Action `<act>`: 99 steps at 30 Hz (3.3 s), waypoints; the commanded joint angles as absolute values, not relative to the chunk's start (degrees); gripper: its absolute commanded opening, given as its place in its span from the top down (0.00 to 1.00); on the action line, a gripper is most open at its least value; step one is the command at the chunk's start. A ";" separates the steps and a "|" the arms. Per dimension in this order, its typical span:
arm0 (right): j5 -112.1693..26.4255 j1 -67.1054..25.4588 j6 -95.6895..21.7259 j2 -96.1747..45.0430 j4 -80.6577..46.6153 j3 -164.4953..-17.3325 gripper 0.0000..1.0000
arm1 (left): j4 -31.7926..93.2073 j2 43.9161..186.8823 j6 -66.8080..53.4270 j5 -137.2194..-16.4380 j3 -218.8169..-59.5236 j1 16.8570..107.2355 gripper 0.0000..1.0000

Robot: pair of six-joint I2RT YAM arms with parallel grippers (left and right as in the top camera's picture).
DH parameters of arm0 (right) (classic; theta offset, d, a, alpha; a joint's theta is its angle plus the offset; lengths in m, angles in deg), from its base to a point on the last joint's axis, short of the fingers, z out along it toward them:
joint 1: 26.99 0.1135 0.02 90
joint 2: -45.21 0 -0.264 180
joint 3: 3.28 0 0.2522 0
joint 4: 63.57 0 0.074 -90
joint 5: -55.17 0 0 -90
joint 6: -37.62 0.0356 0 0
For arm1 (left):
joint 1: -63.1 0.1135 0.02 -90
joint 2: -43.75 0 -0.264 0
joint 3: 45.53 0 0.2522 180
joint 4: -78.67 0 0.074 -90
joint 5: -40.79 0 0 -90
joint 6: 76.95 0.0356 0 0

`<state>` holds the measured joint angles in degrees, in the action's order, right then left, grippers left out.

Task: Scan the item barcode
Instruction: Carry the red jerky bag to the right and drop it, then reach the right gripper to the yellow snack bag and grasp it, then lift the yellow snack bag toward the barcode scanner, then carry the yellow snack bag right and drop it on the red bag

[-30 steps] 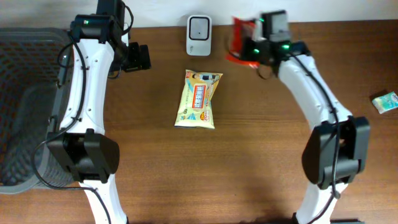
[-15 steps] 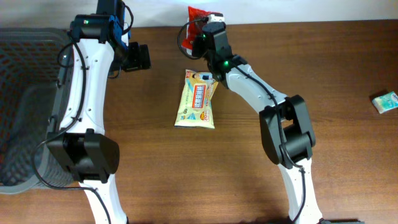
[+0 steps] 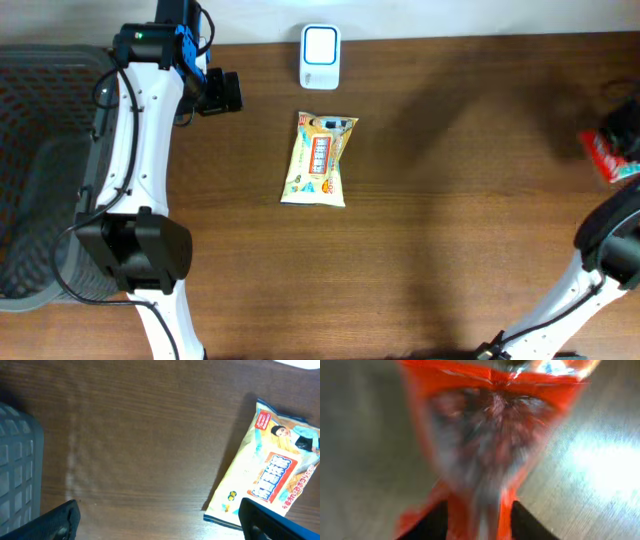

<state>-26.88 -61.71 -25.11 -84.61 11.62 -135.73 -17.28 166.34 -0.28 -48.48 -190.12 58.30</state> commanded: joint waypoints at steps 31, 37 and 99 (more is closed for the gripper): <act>6.89 -5.73 -9.84 -86.51 46.70 -150.57 0.96 | -17.24 165.68 -0.87 -48.09 -190.60 58.39 0.01; 13.86 -3.65 -4.26 -90.03 37.39 -136.19 0.96 | -17.24 165.68 -0.87 -48.09 -190.60 58.39 0.01; -32.89 -2.08 -38.64 -90.30 -20.51 -137.85 0.96 | -17.24 165.68 -0.87 -48.09 -190.60 58.39 0.01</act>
<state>-35.67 -0.51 -37.07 -90.10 -20.49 -136.30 -17.17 166.34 -0.28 -48.50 -190.12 58.30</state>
